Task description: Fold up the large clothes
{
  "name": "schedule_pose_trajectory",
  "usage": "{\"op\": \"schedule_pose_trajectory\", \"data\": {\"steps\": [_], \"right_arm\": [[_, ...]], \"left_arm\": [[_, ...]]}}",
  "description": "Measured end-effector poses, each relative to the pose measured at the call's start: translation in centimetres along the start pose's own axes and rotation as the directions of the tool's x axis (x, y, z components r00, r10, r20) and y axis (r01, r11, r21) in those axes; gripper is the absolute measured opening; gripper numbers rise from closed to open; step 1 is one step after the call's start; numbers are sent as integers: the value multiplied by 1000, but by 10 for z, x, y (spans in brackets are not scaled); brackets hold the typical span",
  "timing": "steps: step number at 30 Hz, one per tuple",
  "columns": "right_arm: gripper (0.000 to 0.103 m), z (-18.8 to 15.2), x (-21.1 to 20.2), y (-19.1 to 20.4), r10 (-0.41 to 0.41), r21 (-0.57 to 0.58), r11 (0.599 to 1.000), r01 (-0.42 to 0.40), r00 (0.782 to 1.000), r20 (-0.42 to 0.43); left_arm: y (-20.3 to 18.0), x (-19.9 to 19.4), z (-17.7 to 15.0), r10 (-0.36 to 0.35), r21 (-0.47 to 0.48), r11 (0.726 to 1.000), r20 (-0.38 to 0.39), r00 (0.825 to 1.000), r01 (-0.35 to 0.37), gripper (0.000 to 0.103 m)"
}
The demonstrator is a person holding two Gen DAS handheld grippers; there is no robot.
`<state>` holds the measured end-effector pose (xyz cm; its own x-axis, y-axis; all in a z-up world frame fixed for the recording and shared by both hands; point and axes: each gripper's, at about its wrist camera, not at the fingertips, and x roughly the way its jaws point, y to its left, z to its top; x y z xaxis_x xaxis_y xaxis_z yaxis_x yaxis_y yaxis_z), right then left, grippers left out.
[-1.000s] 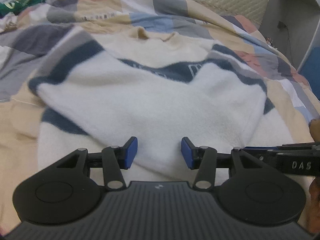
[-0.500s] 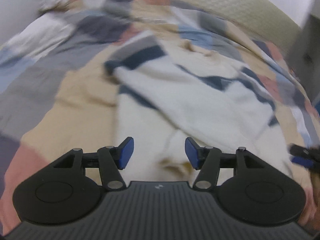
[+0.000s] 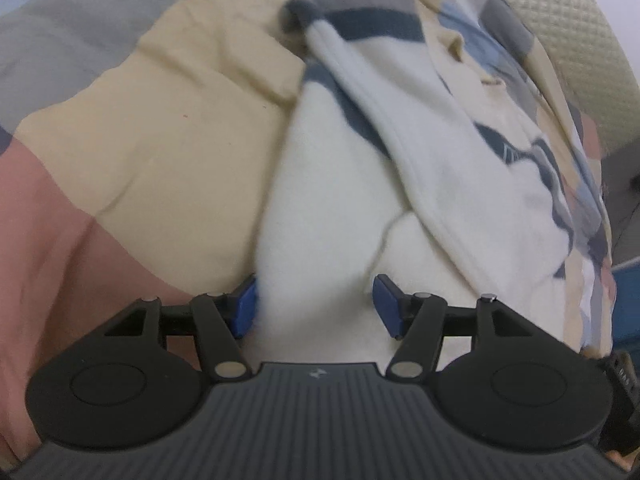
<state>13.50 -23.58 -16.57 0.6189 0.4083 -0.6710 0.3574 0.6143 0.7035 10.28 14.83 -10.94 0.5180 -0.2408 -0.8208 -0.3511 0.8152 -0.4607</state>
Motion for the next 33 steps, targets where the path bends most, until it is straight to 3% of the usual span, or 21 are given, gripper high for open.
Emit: {"op": "schedule_pose_trajectory", "data": {"steps": [2, 4, 8, 10, 12, 16, 18, 20, 22, 24, 26, 28, 31, 33], "right_arm": [[82, -4, 1, 5, 37, -22, 999, -37, 999, -14], [82, -6, -1, 8, 101, -20, 995, -102, 995, -25], [82, -8, -10, 26, 241, -100, 965, -243, 970, -35], [82, -9, -11, 35, 295, -120, 947, -299, 954, -47], [82, -13, -11, 37, 286, -142, 946, -291, 957, -53], [81, -18, 1, 27, 123, -130, 983, -133, 989, -84], [80, -23, 11, 19, 40, -114, 992, -54, 992, -123], [77, -26, 14, 17, 11, -112, 993, -26, 991, -134], [77, -28, 12, 20, 20, -122, 992, -36, 991, -133], [76, -29, 12, 24, 79, -121, 988, -97, 986, -150], [76, -29, 11, 27, 173, -121, 974, -192, 973, -151], [76, -34, 11, 38, 212, -166, 957, -239, 963, -165], [75, -37, 20, 41, 159, -185, 964, -193, 970, -187], [63, -34, 26, 34, 109, -159, 977, -142, 974, -196]], "left_arm": [[1, -2, -2, -33, -15, 999, 2, 999, 33, 66], [5, -8, -4, -124, -40, 991, 10, 992, 124, 66], [-6, -14, -12, -304, -18, 953, -8, 953, 304, 73], [-13, -12, -16, -273, 16, 962, -19, 962, 273, 73], [-14, -5, -20, -210, 10, 977, -54, 976, 211, 73], [-7, 10, -23, -171, -52, 985, -140, 975, 165, 73], [-9, 10, -24, -173, -40, 985, -152, 973, 169, 73], [-12, 10, -25, -194, -31, 981, -168, 967, 191, 72], [-14, 7, -30, -245, -31, 969, -151, 958, 243, 72], [-13, 2, -34, -295, -29, 956, -141, 945, 293, 72], [-16, 3, -37, -290, -8, 956, -156, 944, 292, 72], [-22, 12, -42, -264, 19, 962, -218, 940, 274, 72], [-35, 18, -48, -212, 91, 966, -254, 944, 242, 72], [-38, 20, -47, -195, 104, 969, -246, 949, 226, 65]]}}
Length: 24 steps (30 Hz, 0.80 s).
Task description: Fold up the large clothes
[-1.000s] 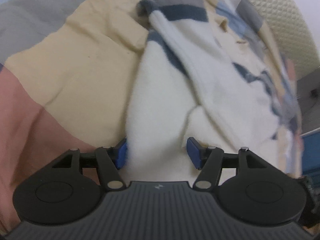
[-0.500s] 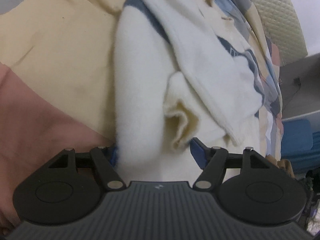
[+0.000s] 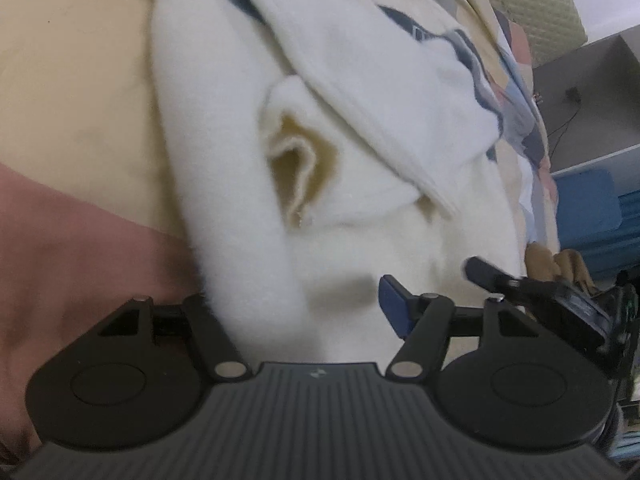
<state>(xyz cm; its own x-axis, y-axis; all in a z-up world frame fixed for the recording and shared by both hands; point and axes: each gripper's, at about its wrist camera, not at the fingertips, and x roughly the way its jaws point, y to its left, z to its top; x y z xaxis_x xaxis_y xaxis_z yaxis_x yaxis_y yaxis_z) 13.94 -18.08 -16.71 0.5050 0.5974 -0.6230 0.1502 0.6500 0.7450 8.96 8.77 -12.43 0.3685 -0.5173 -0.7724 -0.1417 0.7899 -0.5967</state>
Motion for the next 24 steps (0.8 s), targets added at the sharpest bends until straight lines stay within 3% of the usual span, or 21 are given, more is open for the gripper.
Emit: {"op": "schedule_pose_trajectory", "data": {"steps": [2, 5, 8, 10, 16, 22, 24], "right_arm": [[39, 2, 3, -6, -42, 24, 999, 42, 999, -2], [31, 2, -2, -3, -20, 10, 1000, 20, 1000, 20], [27, 2, -17, -1, 75, 16, 997, -77, 995, 68], [25, 4, -30, -3, 159, 48, 985, -164, 983, 93], [24, 9, -63, 9, 313, 16, 948, -317, 942, 125], [24, 0, -106, 33, 398, -60, 917, -394, 907, 134], [24, -7, -123, 38, 399, -86, 916, -391, 908, 126]], "left_arm": [[4, -3, 0, 10, -28, 1000, 20, 1000, -10, 35], [21, -16, 1, -41, -107, 993, 84, 996, 50, 17], [24, -44, 2, -129, -117, 981, 193, 973, 153, 15], [27, -66, 0, -206, -107, 964, 266, 942, 242, 15], [37, -110, -4, -371, -114, 896, 340, 864, 429, 14], [4, -159, -30, -462, 7, 870, 366, 808, 494, 14], [-6, -174, -43, -479, 25, 861, 374, 794, 508, 14]]}}
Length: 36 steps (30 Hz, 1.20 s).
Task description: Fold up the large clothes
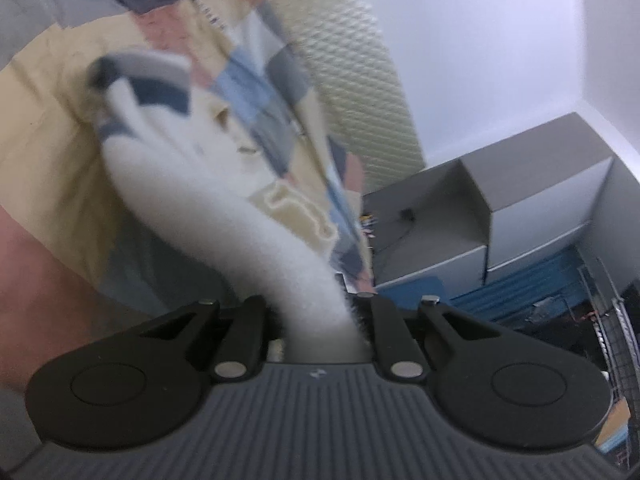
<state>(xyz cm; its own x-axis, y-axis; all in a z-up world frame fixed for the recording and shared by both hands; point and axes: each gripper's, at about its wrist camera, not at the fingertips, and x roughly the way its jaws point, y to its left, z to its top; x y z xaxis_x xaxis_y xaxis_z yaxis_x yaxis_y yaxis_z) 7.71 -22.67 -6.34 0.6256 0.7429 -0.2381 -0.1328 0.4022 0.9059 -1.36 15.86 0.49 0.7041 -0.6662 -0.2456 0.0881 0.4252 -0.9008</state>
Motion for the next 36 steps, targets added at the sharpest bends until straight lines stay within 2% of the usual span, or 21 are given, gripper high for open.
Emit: {"op": "schedule_pose_trajectory", "data": {"steps": [7, 11, 14, 15, 18, 21, 24, 27, 31, 33, 36], "right_arm": [[24, -25, -65, 42, -6, -126, 992, 0, 999, -46], [25, -28, -81, 42, -6, -119, 993, 0, 999, -52], [25, -17, -76, 36, -12, -78, 997, 8, 999, -44], [25, -13, -72, 36, -11, -74, 997, 9, 999, -39], [25, 13, -52, 37, -25, -71, 997, 24, 1000, -15], [25, 51, -19, 41, -49, -61, 997, 49, 999, 16], [26, 90, 16, 41, -75, -60, 995, 77, 996, 47], [26, 123, 54, 23, -128, -29, 991, 132, 986, 108], [26, 148, 99, -23, -166, 27, 986, 164, 977, 136], [26, 153, 115, -49, -191, 40, 981, 187, 973, 127], [26, 157, 134, -81, -221, 54, 975, 216, 969, 107]], "left_arm": [[-51, -49, -51, -43, 70, 997, 28, 999, 41, 14], [-50, -52, -69, -53, 59, 997, 39, 998, 51, 14], [-46, -46, -62, -55, 62, 997, 46, 997, 52, 14], [-47, -41, -55, -52, 58, 997, 49, 997, 49, 14], [-59, -15, -23, -8, 122, 992, 90, 996, -3, 15], [-65, 26, 24, 20, 152, 988, 123, 992, -39, 15], [-64, 72, 67, 75, 205, 973, 169, 983, -110, 15], [-39, 122, 103, 99, 203, 970, 178, 979, -135, 15], [8, 180, 136, 141, 194, 965, 187, 972, -177, 15], [33, 207, 148, 177, 177, 962, 165, 970, -206, 15], [64, 240, 158, 215, 216, 946, 144, 966, -243, 15]]}}
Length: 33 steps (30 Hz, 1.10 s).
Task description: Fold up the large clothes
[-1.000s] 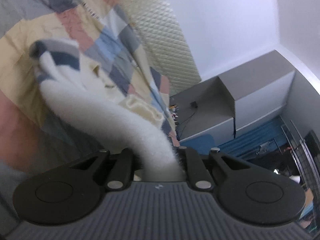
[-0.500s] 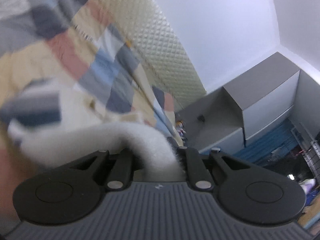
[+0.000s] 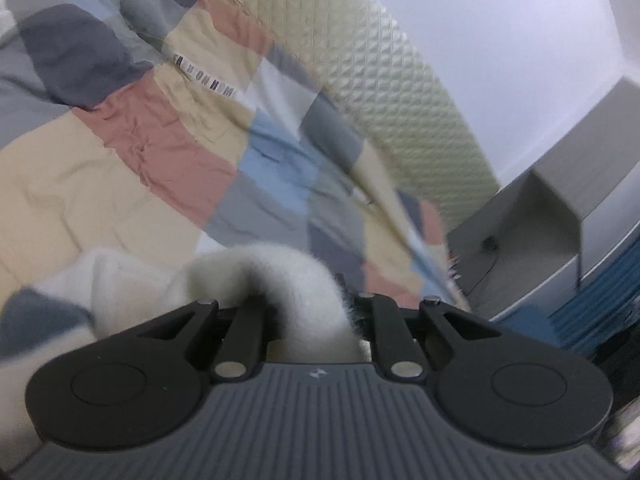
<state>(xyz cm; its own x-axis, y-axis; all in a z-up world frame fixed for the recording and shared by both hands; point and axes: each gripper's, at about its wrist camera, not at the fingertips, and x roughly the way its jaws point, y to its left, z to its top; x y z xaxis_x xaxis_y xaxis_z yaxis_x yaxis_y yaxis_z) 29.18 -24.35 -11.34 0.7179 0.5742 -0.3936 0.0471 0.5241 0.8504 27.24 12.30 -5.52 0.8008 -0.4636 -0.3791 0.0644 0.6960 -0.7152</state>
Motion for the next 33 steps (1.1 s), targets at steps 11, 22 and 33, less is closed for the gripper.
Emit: {"op": "schedule_pose_trajectory", "data": {"steps": [11, 22, 33], "right_arm": [[26, 25, 78, -50, -7, 93, 996, 14, 997, -73], [57, 13, 59, -26, 28, -27, 999, -30, 996, -86], [72, -45, -10, 51, 159, -294, 940, -171, 985, -66]], "left_arm": [[76, 84, 7, 57, -50, 997, -56, 997, -60, 16], [28, 46, -8, 53, 93, 994, -36, 998, -49, 69], [-32, -53, -45, 29, 276, 960, 35, 999, -38, 71]]}}
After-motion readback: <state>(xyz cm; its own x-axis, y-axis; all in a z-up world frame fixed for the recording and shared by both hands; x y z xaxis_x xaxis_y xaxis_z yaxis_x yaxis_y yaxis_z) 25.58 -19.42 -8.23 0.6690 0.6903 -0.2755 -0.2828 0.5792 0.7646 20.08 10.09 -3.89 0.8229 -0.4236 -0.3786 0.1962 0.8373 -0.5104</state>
